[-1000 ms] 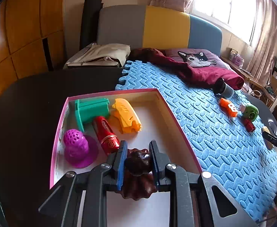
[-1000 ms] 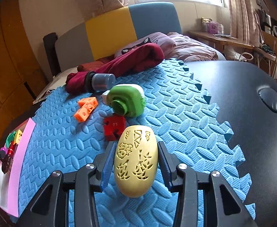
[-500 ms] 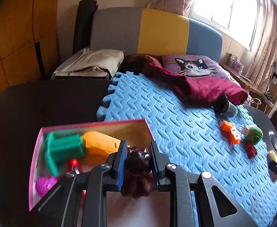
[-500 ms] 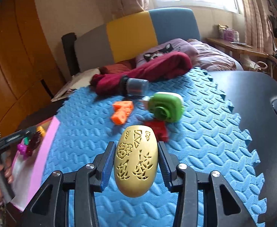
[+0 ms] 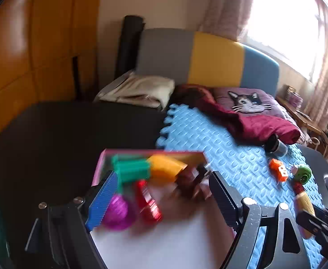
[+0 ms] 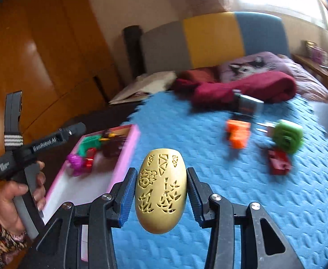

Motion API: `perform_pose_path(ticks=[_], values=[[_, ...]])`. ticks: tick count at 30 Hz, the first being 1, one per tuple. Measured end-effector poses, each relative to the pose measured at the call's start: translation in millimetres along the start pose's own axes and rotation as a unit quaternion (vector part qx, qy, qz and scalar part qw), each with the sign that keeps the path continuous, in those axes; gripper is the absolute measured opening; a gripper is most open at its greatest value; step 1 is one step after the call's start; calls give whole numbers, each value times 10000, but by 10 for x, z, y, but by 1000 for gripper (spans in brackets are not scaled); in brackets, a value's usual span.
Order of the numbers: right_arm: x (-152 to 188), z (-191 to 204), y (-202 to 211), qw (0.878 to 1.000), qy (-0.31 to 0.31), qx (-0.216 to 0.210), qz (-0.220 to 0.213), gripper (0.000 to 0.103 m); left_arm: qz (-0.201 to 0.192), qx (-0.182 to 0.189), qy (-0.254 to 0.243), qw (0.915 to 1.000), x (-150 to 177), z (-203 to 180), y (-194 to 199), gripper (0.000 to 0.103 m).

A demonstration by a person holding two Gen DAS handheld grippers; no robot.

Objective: Organize rigid objects
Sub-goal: 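Carry the brown spiky ball into the tray and open the left gripper, then lower the yellow egg into the tray and open the right gripper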

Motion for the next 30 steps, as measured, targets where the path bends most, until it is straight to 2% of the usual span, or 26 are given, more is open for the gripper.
perform_pose_path(ticks=[6, 9, 13, 23, 30], values=[[-83, 562, -283, 9983, 415, -353, 199, 44, 400, -28, 659, 9970, 341, 415, 121, 87], [-99, 811, -489, 9960, 694, -404, 389, 44, 412, -194, 741, 9962, 488, 544, 197, 87], [-86, 1015, -710, 9933, 906, -396, 606, 44, 439, -221, 807, 9955, 642, 660, 280, 88], [-30, 1213, -1130, 9861, 1284, -117, 1046, 44, 433, -322, 1228, 9910, 784, 984, 379, 91], [-8, 1211, -1315, 9821, 1419, 202, 1226, 44, 498, -342, 1242, 9904, 850, 984, 389, 91]])
Point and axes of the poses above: each gripper's, at about its wrist camera, not at the fingertips, and y roughly against the way its jaws point, z to its left, x to its underside, the point moved 5 cm from there along -y, roughly the way its jaws point, and after that the axes turned 8 degrees about z, right-handed, at the moved point
